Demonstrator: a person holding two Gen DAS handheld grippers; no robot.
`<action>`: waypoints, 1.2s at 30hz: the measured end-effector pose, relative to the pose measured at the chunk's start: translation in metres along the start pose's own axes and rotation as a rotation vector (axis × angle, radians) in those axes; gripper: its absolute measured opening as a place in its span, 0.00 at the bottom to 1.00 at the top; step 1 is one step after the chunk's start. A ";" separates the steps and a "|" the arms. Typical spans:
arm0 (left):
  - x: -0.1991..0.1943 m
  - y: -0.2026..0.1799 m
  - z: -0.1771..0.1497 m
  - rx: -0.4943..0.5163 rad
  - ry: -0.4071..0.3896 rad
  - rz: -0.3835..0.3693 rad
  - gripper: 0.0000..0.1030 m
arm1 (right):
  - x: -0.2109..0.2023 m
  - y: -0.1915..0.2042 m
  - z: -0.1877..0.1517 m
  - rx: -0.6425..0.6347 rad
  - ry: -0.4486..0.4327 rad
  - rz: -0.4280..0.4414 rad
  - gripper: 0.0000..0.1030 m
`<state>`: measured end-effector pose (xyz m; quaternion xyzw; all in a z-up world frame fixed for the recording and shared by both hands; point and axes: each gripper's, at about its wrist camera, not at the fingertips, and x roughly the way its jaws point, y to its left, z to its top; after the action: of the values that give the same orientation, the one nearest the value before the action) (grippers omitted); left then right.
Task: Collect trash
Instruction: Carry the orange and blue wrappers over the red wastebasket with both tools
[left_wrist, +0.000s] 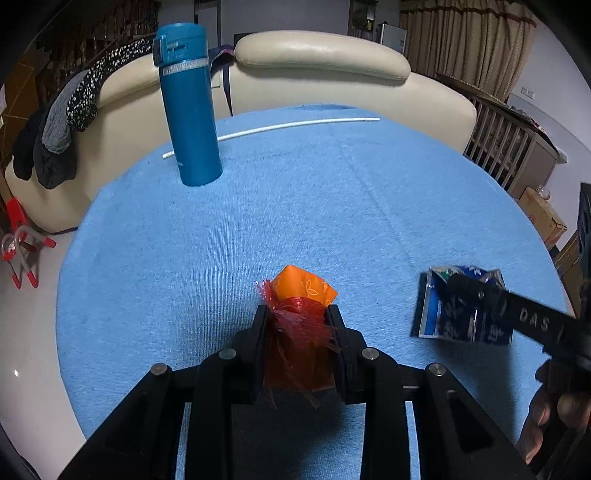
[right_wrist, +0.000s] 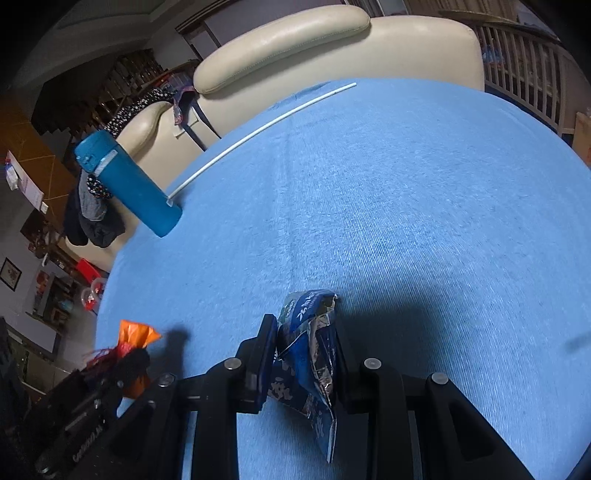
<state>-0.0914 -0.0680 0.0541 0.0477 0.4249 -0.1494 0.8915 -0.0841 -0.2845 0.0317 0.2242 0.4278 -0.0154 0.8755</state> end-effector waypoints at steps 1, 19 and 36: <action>-0.003 -0.001 0.001 0.002 -0.006 0.000 0.30 | -0.003 0.000 -0.001 -0.002 -0.004 0.002 0.29; -0.056 -0.027 -0.004 0.037 -0.090 -0.005 0.30 | -0.071 -0.001 -0.031 -0.016 -0.105 0.027 0.29; -0.073 -0.051 -0.015 0.071 -0.104 -0.033 0.30 | -0.106 0.002 -0.058 -0.090 -0.164 -0.026 0.29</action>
<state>-0.1613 -0.0967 0.1031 0.0646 0.3730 -0.1816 0.9076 -0.1935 -0.2765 0.0817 0.1772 0.3578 -0.0259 0.9165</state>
